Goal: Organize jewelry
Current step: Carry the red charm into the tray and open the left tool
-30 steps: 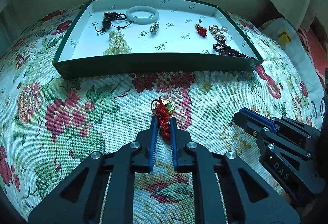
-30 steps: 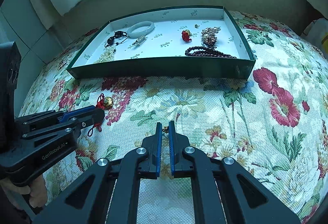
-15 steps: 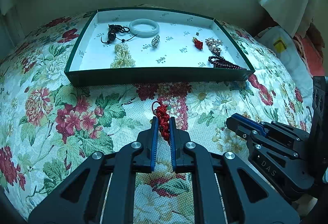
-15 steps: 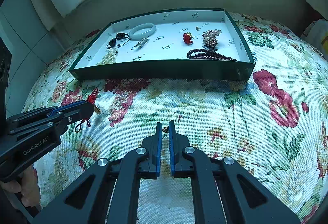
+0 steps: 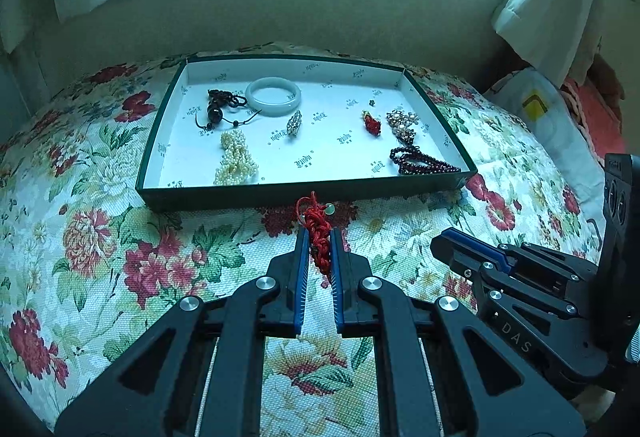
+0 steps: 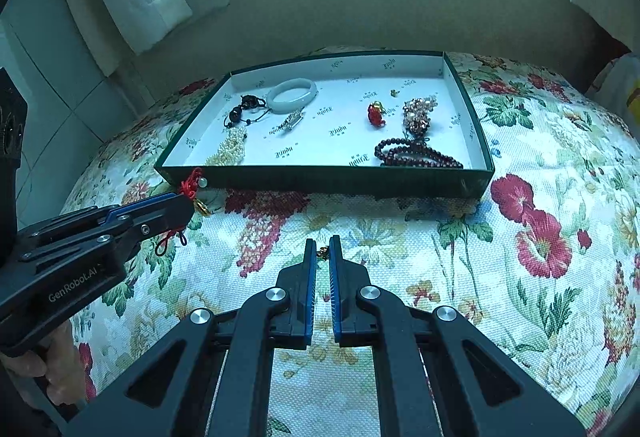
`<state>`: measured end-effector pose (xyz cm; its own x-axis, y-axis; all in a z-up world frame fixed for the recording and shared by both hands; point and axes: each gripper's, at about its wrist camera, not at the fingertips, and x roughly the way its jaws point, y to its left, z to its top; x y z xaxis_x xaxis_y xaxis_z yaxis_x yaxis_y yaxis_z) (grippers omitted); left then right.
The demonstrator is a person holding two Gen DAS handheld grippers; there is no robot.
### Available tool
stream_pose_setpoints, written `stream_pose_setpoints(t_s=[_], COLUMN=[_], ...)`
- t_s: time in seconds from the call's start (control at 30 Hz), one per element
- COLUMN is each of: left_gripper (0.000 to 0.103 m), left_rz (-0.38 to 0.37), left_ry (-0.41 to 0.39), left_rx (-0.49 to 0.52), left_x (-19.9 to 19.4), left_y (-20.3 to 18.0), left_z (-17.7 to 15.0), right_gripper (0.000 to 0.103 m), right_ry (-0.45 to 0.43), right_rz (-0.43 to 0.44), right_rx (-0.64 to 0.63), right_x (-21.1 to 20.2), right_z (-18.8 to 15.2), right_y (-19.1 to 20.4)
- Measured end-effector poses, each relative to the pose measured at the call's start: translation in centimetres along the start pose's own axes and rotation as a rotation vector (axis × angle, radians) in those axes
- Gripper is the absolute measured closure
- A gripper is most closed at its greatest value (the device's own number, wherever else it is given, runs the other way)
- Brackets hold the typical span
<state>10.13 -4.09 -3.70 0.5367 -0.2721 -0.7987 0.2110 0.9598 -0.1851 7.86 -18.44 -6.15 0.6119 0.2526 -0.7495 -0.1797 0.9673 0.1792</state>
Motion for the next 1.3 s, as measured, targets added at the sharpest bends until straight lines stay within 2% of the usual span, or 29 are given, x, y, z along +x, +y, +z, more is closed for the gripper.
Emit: stream_pose_setpoints(t_s=[0.27, 0.5, 0.93, 1.3], left_gripper=[0.093, 0.093, 0.093, 0.093], left_rz=[-0.01, -0.019, 0.013, 0.014], left_ry=[-0.053, -0.061, 0.024, 0.03], left_rx=[0.027, 0.042, 0.037, 0.03], left_x=[0.3, 3.2, 9.3, 10.6], left_y=[-0.9, -1.3, 0.4, 1.0], left_z=[3.8, 6.5, 6.2, 6.4], right_gripper=[0.097, 0.097, 0.097, 0.097], right_ry=[-0.071, -0.073, 0.007, 0.026], right_rz=[-0.002, 0.014, 0.0, -0.007], right_rx=[-0.029, -0.021, -0.013, -0.017], right_x=[-0.1, 2.5, 8.4, 10.3], right_z=[4.0, 6.7, 6.8, 6.9], right_y=[0.5, 0.2, -1.0, -1.0])
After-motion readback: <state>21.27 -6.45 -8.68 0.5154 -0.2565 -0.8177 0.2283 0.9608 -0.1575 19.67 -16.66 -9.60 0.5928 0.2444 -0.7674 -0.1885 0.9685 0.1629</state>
